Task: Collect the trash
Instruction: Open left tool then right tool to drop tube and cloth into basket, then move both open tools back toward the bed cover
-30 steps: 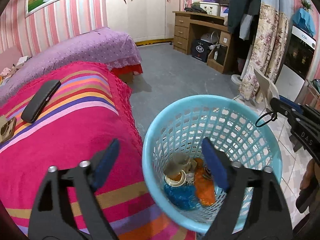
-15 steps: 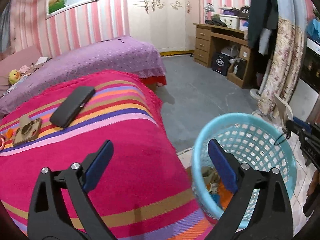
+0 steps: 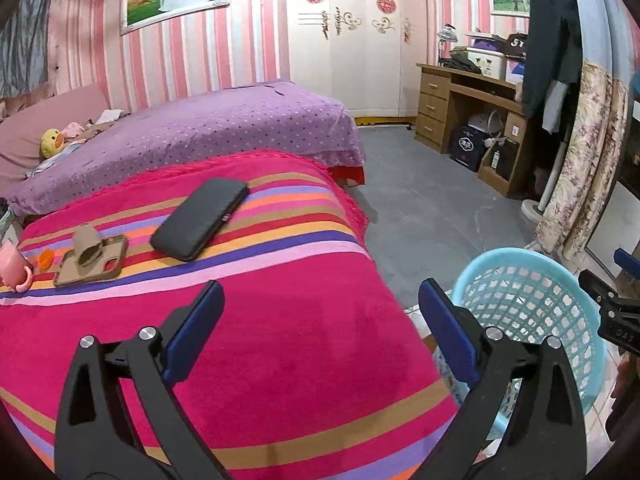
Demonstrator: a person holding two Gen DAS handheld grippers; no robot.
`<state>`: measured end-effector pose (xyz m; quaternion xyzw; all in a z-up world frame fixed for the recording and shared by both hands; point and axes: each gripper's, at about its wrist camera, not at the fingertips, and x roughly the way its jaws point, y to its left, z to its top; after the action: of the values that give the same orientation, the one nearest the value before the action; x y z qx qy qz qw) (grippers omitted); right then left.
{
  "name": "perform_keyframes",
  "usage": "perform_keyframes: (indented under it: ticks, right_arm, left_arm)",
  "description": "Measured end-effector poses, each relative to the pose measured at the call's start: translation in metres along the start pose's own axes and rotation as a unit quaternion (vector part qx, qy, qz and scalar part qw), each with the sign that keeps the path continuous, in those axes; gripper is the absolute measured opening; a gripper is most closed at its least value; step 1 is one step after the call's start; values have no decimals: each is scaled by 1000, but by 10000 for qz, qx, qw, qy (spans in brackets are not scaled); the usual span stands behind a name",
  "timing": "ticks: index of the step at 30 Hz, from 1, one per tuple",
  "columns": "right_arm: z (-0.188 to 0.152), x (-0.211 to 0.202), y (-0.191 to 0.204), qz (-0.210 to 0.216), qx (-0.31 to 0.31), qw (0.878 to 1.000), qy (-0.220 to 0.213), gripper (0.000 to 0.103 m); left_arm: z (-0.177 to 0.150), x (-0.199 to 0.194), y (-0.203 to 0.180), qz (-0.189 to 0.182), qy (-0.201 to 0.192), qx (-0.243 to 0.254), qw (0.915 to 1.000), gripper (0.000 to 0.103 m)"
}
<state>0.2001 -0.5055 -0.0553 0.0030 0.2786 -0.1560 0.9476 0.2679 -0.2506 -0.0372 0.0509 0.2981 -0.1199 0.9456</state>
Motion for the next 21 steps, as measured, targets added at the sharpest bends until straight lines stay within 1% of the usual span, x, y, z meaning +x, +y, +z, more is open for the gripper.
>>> perform_keyframes:
  ticks: [3,6,8,15,18,21]
  right_arm:
    - [4,0,9,56,69,10000,-12,97]
    - [9,0,20,204,165,9996,-45,97]
    - [11,0,30,227,131,9996,-65,97]
    - [23,0,75,391,38,9992,-118,97]
    - [28,-2,97,439,3,9989,-163,97]
    - [31,-5,119,447,-149,9987,-216,97]
  left_arm:
    - [1,-4,18,70,-32,-47,10000,95]
    - [2,-8,36,206,-69,-77,9997,95]
    - [3,-11,50,275,-88,-115,9995,95]
    - [0,-17,104,560,-82,-216,9982,97]
    - [-6,-19,126,710,-138,-181,9972,97]
    - [-13,-19,147,808,-171,-275,9962,97]
